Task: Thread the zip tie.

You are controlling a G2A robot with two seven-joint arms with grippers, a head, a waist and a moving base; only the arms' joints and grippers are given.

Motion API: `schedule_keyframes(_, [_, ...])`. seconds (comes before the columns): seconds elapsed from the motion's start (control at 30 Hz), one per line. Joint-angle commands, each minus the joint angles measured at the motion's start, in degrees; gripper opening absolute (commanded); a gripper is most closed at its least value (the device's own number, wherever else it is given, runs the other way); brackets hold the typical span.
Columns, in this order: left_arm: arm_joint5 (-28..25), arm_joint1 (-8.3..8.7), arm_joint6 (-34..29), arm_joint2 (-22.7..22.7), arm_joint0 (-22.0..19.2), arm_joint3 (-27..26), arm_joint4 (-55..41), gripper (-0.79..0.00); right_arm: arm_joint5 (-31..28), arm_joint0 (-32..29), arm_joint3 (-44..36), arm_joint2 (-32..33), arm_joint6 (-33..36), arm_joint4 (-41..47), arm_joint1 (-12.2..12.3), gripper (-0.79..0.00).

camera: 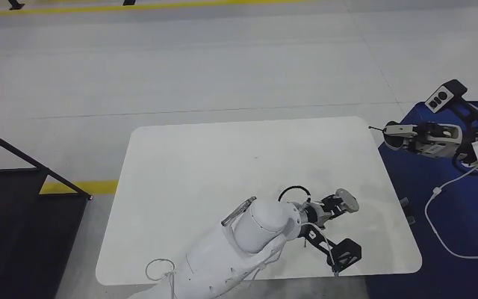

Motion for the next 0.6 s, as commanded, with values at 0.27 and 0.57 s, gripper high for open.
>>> schedule_keyframes(0.27, [0.8,-0.90,-3.0,-13.7,3.7,3.4,-28.3,0.000,0.0,0.0,0.0,0.0,0.0,0.0,0.0,-0.785])
schedule_keyframes(0.57, [-5.4,-1.84,-6.8,-15.7,4.2,5.8,-43.8,0.000,0.0,0.0,0.0,0.0,0.0,0.0,0.0,-0.785])
